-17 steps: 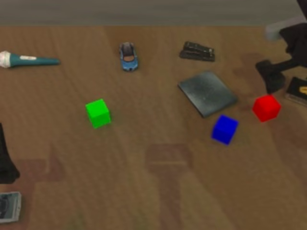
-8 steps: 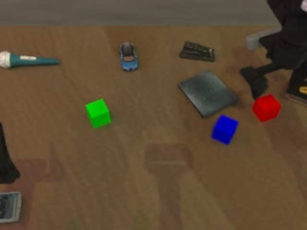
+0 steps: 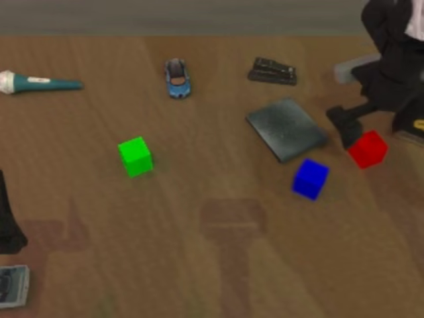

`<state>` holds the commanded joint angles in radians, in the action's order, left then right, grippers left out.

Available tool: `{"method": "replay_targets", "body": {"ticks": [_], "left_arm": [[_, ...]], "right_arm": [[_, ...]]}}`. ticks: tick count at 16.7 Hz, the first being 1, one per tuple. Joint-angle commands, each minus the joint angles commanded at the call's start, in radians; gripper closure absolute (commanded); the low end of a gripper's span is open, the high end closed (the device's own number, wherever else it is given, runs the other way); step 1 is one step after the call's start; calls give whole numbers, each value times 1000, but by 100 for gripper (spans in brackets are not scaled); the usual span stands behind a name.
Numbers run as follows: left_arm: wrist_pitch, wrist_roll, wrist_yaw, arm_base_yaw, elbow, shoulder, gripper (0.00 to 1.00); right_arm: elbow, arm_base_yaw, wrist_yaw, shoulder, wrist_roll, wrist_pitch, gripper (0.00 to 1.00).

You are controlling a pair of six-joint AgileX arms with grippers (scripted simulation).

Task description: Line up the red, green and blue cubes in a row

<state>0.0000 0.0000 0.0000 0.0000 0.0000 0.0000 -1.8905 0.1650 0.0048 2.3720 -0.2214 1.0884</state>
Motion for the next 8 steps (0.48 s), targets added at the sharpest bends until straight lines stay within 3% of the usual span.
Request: {"method": "replay_targets", "body": {"ticks": [4, 8], "left_arm": [[0, 0, 0, 0, 0, 0, 0], [0, 0, 0, 0, 0, 0, 0]], "right_arm": [[90, 2, 1, 56, 3, -150, 0], [103, 2, 1, 66, 3, -168, 0]]}}
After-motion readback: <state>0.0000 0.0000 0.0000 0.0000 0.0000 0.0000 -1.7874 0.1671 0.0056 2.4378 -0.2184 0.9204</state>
